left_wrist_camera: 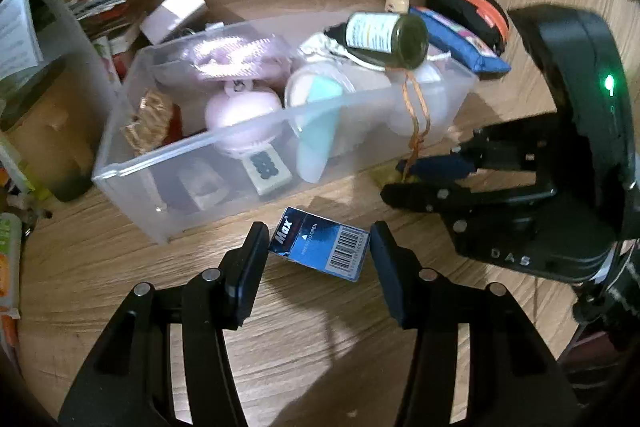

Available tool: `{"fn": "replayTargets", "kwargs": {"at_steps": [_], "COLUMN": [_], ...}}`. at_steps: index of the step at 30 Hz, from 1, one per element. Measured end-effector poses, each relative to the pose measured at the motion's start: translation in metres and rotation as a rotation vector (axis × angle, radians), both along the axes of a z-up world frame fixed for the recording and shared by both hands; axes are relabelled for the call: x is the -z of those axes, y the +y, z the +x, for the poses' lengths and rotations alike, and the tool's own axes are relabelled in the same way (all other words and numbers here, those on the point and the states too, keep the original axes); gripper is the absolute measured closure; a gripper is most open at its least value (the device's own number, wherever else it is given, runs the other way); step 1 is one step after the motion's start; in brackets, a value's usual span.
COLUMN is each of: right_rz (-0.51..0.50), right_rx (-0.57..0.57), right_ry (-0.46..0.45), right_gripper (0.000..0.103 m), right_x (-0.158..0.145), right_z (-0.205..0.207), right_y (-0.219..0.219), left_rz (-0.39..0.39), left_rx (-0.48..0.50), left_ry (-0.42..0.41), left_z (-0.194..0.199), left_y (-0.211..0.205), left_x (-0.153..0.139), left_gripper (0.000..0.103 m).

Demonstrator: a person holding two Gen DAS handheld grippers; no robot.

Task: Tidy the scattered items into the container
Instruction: 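Grasp the blue card pack with the left gripper while the right grasps the beaded cord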

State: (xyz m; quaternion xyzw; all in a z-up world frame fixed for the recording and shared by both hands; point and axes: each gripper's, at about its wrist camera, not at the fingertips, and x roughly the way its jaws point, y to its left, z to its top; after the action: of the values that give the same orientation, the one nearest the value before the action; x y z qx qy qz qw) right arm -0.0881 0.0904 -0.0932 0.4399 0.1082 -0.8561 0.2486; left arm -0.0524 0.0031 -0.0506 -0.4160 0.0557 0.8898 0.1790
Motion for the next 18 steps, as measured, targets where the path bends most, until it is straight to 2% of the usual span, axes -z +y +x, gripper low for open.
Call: {"fn": "replayTargets", "kwargs": {"at_steps": [6, 10, 13, 18], "right_rz": [-0.061, -0.101, -0.172, -0.214], "right_rx": [0.001, 0.017, 0.029, 0.037], "right_ry": [0.036, 0.075, 0.082, 0.114], "right_gripper": [0.085, 0.085, 0.085, 0.085], "right_x": [-0.018, -0.036, -0.051, -0.069], "right_z": [0.017, 0.026, 0.026, 0.019], "right_y": [0.009, 0.019, 0.026, 0.02], "left_rz": [0.047, 0.049, 0.054, 0.07], "left_rx": [-0.028, -0.032, -0.03, -0.041], "left_ry": [0.025, 0.057, 0.075, 0.121], "left_z": [0.005, 0.011, 0.011, 0.012], "left_y": [-0.014, -0.018, -0.015, -0.017], "left_x": [-0.013, -0.023, -0.027, -0.043], "left_gripper": [0.051, 0.051, 0.051, 0.051]}}
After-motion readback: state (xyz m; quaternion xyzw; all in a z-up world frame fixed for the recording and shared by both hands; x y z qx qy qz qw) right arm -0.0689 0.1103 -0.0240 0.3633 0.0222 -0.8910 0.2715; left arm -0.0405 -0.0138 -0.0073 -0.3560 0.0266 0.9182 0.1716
